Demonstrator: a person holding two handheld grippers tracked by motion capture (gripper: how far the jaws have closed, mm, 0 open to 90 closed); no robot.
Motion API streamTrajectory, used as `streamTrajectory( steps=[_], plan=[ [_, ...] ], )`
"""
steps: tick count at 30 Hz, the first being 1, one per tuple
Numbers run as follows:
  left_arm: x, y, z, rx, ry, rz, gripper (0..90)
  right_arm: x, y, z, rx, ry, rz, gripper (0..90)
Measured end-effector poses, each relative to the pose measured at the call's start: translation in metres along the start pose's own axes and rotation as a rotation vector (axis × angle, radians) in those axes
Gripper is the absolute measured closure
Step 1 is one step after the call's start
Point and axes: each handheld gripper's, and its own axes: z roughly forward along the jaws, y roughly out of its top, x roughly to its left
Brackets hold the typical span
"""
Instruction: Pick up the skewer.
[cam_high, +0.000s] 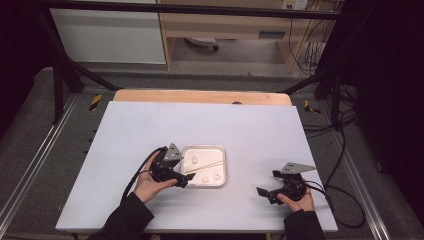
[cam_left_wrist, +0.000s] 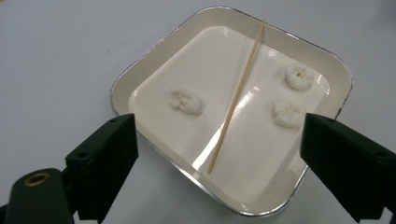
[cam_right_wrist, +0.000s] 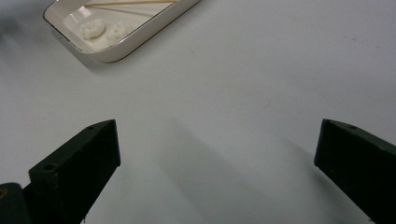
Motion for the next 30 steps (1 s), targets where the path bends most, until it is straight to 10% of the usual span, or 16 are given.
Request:
streamTrajectory(
  steps=[30],
  plan=[
    [-0.001, 0.013, 0.044, 0.080, -0.077, 0.015, 62.0, 0.000, 0.000, 0.001, 0.008, 0.009, 0.001, 1.0]
  ],
)
